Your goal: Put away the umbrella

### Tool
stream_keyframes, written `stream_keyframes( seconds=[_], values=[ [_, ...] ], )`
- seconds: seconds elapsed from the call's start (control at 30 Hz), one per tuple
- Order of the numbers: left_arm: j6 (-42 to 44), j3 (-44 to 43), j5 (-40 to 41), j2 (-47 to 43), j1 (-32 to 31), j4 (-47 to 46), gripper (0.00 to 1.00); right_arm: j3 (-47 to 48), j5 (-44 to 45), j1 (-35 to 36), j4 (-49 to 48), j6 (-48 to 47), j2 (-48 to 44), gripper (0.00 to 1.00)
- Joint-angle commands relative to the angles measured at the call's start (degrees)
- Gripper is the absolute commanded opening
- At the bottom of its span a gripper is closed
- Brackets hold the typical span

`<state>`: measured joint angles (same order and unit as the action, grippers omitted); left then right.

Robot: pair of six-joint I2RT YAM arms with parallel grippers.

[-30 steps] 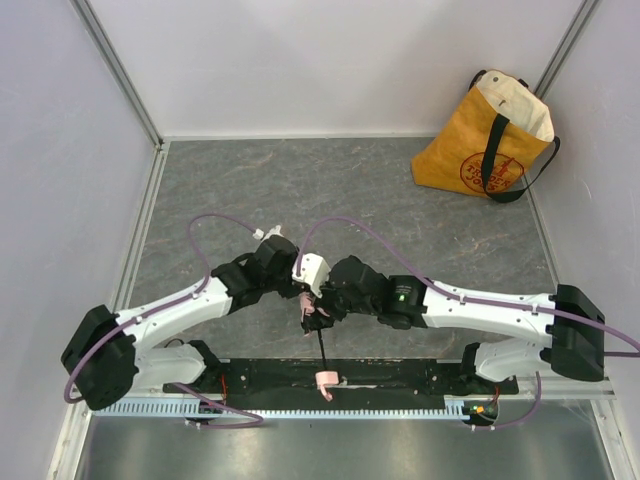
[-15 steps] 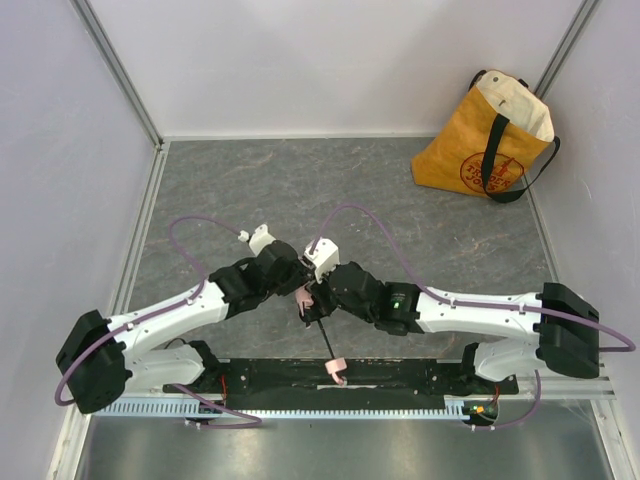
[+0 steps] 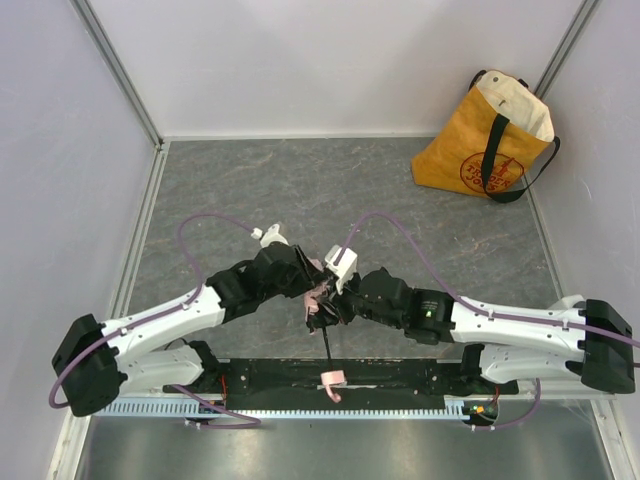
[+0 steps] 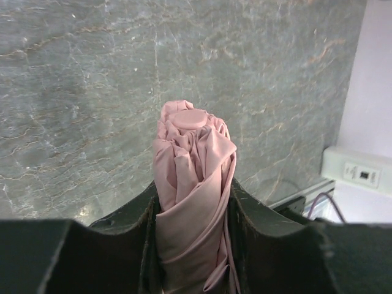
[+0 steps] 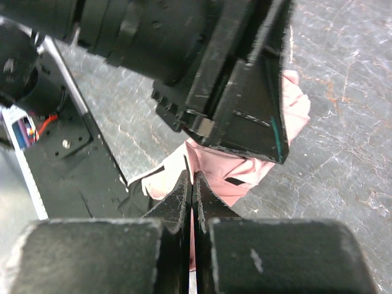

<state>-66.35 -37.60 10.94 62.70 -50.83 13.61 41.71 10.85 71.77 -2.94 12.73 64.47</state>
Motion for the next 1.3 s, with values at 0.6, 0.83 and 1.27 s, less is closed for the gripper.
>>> stream_keyframes(
  seconds=[0.6,0.83,1.27],
  values=[
    [12.7,-3.4,-1.3,8.1,1.0,0.7,0.02,17.7,-14.7,1.9,-10.6,-6.8,8.7,0.0],
    [6.3,-1.3,-0.8,3.4,0.9,1.6,0.02,10.2,3.8,2.3,-17.4,-6.1,6.9,0.0],
    [-3.2,-1.3,1.9,1.3,0.4,4.3,0.02,11.7,23.7,9.5,-21.4,0.1,12.1,0.0]
  ],
)
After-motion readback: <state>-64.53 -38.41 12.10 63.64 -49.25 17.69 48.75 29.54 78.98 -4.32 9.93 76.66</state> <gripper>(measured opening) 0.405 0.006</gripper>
